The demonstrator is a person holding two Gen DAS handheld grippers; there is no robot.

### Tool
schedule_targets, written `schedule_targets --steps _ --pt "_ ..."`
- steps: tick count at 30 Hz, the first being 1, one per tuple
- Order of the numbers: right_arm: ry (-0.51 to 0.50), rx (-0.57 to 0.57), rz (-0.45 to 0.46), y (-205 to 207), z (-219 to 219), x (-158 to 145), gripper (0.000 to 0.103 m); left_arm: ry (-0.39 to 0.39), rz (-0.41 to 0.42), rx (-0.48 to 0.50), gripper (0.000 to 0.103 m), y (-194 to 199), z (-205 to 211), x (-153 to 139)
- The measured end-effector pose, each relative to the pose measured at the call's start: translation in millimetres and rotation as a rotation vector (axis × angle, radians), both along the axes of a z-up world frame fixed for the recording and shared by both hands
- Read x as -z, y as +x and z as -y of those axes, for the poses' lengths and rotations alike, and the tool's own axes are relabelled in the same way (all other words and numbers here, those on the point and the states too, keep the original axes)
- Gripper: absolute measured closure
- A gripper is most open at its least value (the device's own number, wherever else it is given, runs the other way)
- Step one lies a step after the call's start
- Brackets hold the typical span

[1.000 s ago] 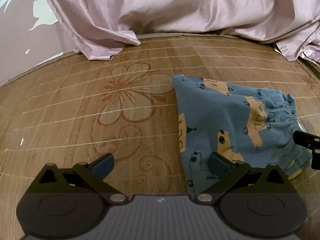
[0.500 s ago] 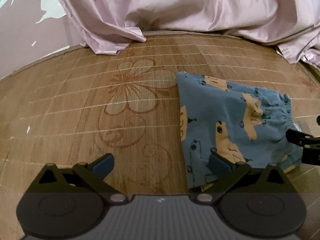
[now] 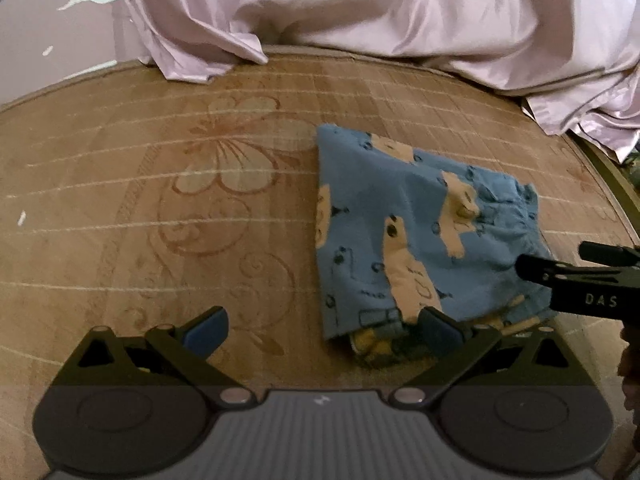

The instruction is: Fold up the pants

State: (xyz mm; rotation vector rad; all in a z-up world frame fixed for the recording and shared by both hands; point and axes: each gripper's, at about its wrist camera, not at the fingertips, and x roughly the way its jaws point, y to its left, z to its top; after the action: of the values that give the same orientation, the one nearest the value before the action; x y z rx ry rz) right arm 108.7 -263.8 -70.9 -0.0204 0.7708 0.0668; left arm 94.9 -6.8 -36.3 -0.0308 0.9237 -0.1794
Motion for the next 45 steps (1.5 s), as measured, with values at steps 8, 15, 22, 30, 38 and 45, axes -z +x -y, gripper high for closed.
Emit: schedule_targets --steps 8,15,22,30,38,45 --pt "0.062 -0.028 -0.046 6 3 0 0.001 -0.005 -0.012 0.017 0.000 -3 5 2" --pt "0.154 -0.172 0.006 32 32 -13 0.001 -0.057 -0.006 0.036 0.000 4 0 -3" --pt "0.409 -0.186 0.091 77 80 22 0.001 -0.140 0.009 0.120 0.000 10 4 1" --pt "0.424 -0.234 0.147 96 80 36 0.020 -0.213 -0.010 0.062 0.008 13 -1 13" --pt "0.307 -0.293 0.164 95 59 38 0.060 -0.256 -0.033 0.002 0.024 16 -1 13" --pt "0.296 -0.271 0.170 88 56 36 0.077 -0.201 -0.045 0.011 0.056 18 7 13"
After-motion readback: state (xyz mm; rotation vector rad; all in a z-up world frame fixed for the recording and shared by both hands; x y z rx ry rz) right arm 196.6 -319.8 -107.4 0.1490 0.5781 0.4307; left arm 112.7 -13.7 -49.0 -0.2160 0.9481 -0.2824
